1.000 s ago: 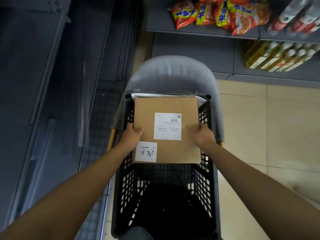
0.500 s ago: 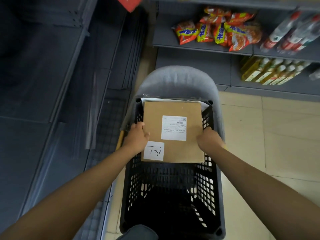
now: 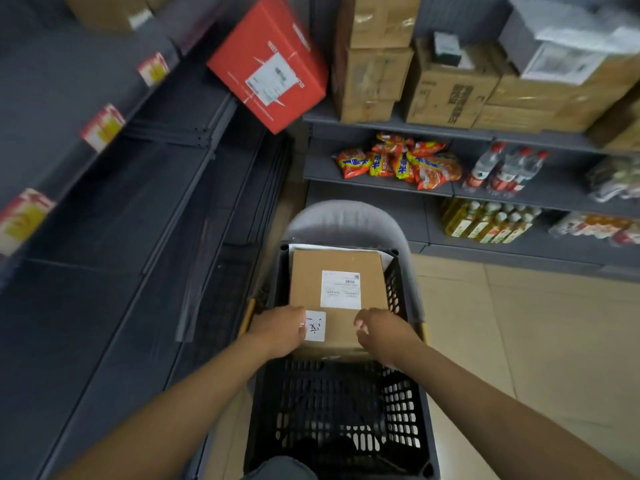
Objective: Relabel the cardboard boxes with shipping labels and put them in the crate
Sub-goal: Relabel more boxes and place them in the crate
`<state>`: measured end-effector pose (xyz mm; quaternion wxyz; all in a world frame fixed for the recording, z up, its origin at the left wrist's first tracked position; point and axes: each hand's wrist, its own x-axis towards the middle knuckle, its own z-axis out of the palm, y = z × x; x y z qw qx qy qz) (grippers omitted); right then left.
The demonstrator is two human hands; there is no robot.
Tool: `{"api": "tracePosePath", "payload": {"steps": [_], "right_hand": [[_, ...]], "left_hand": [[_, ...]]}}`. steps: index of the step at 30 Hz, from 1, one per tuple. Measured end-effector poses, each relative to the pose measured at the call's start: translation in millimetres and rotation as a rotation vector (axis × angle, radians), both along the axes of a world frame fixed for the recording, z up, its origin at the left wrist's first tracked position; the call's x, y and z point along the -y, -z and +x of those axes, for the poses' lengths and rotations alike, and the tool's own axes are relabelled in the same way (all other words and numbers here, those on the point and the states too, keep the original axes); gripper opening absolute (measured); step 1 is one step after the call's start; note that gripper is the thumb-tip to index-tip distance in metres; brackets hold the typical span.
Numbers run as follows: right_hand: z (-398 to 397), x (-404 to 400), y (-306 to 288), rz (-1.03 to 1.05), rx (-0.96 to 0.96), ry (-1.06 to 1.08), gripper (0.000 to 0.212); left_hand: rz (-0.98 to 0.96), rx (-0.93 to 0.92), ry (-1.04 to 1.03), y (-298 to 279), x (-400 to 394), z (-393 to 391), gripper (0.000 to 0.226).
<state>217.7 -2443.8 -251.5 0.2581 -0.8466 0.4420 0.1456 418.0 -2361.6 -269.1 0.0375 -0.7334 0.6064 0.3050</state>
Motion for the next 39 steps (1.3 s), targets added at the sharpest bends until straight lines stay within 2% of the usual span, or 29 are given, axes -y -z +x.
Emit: {"api": "tracePosePath", "payload": {"steps": [4, 7, 12, 15, 22, 26, 31, 35, 39], "right_hand": [[-1, -15, -17, -0.031, 0.014, -0.063, 0.031], [-4, -25, -27, -0.071, 0.042, -0.136, 0.030], [-19, -49, -41, -0.166, 0.123, -0.314, 0.032], [-36, -73, -44, -0.162, 0.159, -0.435, 0.031], [-61, -166, -40, -0.105, 0.179, -0.741, 0.024], [-37, -244, -50, -0.119, 0.218, -0.986, 0.024], [-23, -382, -63, -0.129, 0.317, -1.287, 0.025], [-52, -513, -64, -0.105, 0.378, -1.536, 0.027], [-111, -642, -61, -0.073, 0.415, -1.802, 0.026]], "left_hand": [[0.026, 0.083, 0.016, -23, -25, -18, 0.033], [-0.027, 0.114, -0.042, -42, -45, -31, 0.031], [-0.106, 0.218, -0.259, -67, -88, -67, 0.030], [-0.135, 0.212, -0.410, -70, -128, -100, 0.029], [-0.078, 0.279, -0.682, -65, -261, -169, 0.032], [-0.079, 0.345, -0.909, -73, -351, -194, 0.034], [-0.008, 0.410, -1.242, -82, -482, -242, 0.033], [0.020, 0.473, -1.494, -84, -601, -320, 0.030], [0.072, 0.461, -1.747, -88, -713, -419, 0.030]]}}
